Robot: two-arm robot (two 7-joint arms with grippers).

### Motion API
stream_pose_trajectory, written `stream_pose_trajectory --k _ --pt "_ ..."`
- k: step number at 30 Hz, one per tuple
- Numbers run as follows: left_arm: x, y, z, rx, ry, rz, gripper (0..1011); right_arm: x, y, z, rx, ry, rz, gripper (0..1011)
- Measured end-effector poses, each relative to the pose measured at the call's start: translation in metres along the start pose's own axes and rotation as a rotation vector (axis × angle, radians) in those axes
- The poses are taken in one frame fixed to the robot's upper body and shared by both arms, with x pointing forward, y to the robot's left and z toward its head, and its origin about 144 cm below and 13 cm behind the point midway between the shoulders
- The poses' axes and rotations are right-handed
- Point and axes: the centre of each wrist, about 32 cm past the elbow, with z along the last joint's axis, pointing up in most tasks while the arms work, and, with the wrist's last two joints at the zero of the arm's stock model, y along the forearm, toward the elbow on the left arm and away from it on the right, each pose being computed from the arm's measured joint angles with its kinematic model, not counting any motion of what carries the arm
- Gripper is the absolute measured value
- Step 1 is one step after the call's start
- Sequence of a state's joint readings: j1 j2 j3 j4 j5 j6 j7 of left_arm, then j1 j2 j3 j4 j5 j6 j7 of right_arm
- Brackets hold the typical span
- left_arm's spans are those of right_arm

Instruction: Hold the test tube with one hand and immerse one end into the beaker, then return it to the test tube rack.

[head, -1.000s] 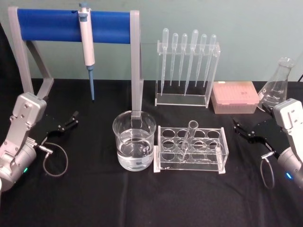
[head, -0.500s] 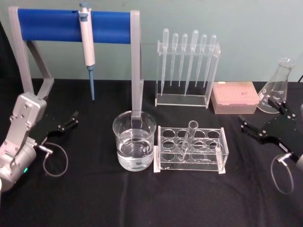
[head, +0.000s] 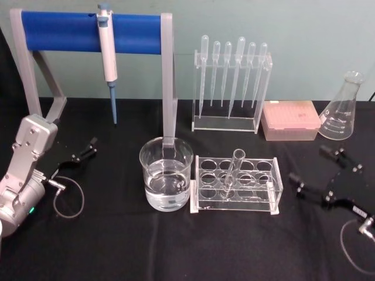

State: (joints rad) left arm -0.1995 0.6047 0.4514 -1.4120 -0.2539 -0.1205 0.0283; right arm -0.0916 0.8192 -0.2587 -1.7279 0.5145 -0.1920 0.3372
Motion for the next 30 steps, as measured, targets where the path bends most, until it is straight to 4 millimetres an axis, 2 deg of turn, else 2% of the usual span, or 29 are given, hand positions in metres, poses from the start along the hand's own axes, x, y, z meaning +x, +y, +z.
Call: stream_pose_trajectory --k 9,20,30 --pt "0.0 0.0 0.0 0.0 0.0 0.0 1000 -0.005 -0.001 -0.008 0.047 0.069 0.173 1002" --pt "0.0 0.0 0.0 0.0 0.0 0.0 1000 -0.027 0.019 -0.001 0.073 0.048 0.217 1002" --pt "0.0 0.0 0.0 0.0 0.0 0.0 1000 -0.035 0.042 0.007 0.085 0.018 0.22 1002"
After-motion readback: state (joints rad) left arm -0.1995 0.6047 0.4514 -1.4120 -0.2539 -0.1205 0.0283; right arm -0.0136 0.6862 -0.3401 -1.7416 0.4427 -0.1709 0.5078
